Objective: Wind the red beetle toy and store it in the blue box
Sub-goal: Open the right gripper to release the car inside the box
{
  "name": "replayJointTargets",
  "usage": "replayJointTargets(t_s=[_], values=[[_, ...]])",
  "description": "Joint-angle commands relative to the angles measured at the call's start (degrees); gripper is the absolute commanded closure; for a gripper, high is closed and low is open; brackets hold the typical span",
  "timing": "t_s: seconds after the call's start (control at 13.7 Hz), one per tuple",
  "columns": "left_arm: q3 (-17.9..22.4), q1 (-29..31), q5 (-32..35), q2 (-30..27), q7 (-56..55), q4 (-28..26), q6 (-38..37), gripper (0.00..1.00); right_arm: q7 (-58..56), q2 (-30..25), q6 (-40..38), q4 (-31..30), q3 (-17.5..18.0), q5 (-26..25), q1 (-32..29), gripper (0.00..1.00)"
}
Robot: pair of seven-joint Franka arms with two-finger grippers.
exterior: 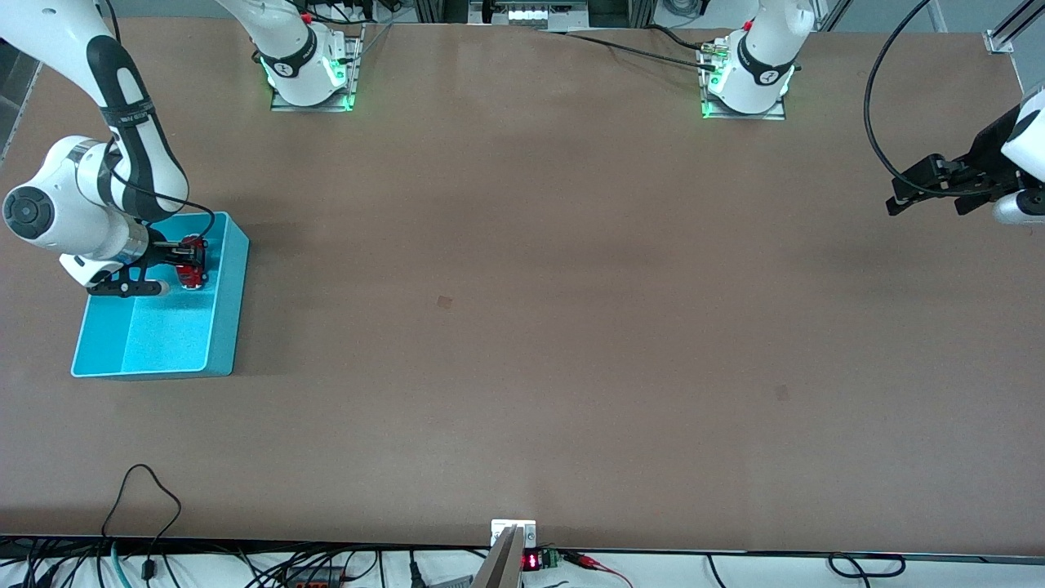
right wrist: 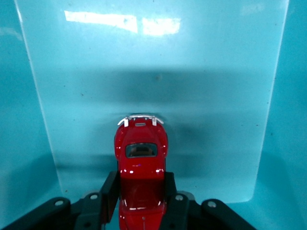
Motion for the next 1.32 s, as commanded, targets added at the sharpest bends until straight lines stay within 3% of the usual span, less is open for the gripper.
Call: replayJointTargets(t_s=[0.0, 0.22, 0.29, 0.37, 0.44, 0.59, 0.95, 1.24], values=[[-0.31, 0.03, 1.06, -0.06, 0.67, 0.10, 0.17, 0.00, -0.34, 0.51, -0.23, 0.67, -0.53, -0.18, 0.18, 0.99], [-0.31, 0.03, 1.06, -0.06, 0.67, 0.10, 0.17, 0.00, -2.71, 0.51, -0.14, 0.76, -1.15, -0.26, 0.09, 0.98], [-0.31, 0.03, 1.06, -0.14, 0.67, 0.10, 0.17, 0.00, -2.72, 0.77, -0.14, 0.85, -1.24, -0.18, 0.18, 0.93], [-0.31, -0.24, 1.14, -0.14, 0.67, 0.19, 0.08, 0.00, -2.63, 0.86, -0.23, 0.76, -1.15, -0.18, 0.18, 0.78], [-0.31, -0.24, 1.06, -0.14, 0.67, 0.10, 0.08, 0.00, -2.63, 0.86, -0.15, 0.76, -1.24, -0.18, 0.09, 0.55], [-0.31, -0.24, 1.14, -0.14, 0.67, 0.10, 0.08, 0.00, -2.63, 0.77, -0.14, 0.85, -1.24, -0.09, 0.09, 0.00], [-0.40, -0.33, 1.06, -0.14, 0.67, 0.10, -0.10, 0.00, -2.72, -1.77, -2.24, 4.61, -1.15, -0.35, 0.53, 0.00], [-0.31, -0.33, 1.06, -0.15, 0.67, 0.10, -0.27, 0.00, -2.63, -4.23, -13.75, 14.80, -0.71, 0.26, 1.67, 0.00]])
